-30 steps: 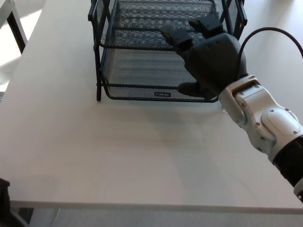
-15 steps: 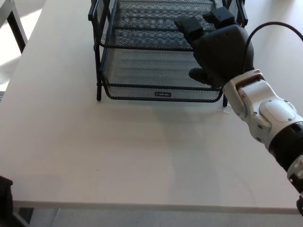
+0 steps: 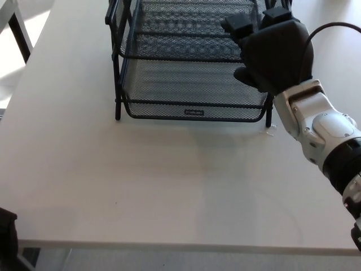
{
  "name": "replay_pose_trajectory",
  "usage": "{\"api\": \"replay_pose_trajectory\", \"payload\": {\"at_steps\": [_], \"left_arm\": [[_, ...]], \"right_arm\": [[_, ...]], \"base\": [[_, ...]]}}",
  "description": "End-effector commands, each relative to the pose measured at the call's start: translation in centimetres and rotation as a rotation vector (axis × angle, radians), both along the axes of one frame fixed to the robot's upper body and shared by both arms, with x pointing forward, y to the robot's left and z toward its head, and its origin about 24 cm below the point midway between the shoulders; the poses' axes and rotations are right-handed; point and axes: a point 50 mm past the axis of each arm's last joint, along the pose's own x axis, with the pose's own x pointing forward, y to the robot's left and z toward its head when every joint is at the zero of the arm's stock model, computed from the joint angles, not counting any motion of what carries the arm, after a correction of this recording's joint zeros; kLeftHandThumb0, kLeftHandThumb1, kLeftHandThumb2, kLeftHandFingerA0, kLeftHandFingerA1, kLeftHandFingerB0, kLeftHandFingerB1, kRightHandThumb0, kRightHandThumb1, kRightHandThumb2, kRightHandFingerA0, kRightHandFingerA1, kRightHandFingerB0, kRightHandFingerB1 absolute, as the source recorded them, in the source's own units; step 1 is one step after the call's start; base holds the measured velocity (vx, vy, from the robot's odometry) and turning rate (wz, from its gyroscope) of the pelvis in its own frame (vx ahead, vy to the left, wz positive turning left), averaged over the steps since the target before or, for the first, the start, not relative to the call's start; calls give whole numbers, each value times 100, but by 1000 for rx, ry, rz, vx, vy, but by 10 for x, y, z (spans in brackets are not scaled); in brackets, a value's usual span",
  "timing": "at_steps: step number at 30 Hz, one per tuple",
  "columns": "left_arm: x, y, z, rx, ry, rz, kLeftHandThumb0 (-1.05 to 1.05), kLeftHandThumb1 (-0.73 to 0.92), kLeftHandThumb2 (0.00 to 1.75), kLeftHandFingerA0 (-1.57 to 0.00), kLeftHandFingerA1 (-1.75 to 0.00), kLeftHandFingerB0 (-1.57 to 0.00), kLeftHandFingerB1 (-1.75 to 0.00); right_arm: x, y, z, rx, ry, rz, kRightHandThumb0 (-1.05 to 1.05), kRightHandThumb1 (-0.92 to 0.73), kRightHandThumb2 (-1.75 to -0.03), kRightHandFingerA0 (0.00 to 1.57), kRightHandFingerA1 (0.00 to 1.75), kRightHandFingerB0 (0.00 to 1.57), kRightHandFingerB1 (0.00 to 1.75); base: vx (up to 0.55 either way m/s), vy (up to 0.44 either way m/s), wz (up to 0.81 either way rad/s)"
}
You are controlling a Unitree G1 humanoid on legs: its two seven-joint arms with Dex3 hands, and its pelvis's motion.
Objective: The robot uses its right hand to grab the drawer kept on the middle of the desk and pull it out towards the robot
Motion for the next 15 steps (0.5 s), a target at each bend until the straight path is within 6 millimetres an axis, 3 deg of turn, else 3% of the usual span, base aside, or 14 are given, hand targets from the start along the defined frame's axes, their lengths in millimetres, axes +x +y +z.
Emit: {"api": "replay_pose_trajectory", "payload": {"at_steps": [1,6,7,9,15], "left_arm": [[3,-3,4,24,28,-33,-11,53,61,-73,-136,-70,-119],[4,-3,4,13,31,-28,-10,52,63,-75,-139,-70,-125],[5,-4,5,15,28,-28,-11,52,62,-75,-135,-71,-120],[5,-4,5,27,21,-41,-10,52,62,-74,-135,-70,-119],[7,-4,8,28,28,-28,-12,53,61,-73,-135,-68,-119]], "right_arm": [[-3,1,22,-13,-278,41,-52,-58,-58,97,107,76,65],[-3,0,19,-25,-270,45,-49,-58,-57,92,110,77,70],[-4,0,20,-20,-277,58,-47,-54,-56,94,112,84,75],[-5,0,19,-26,-290,80,-46,-55,-58,89,128,80,93],[-5,1,18,-11,-291,101,-42,-54,-60,84,138,75,104]], "base": [[0,0,0],[0,0,0],[0,0,0],[0,0,0],[0,0,0]]}}
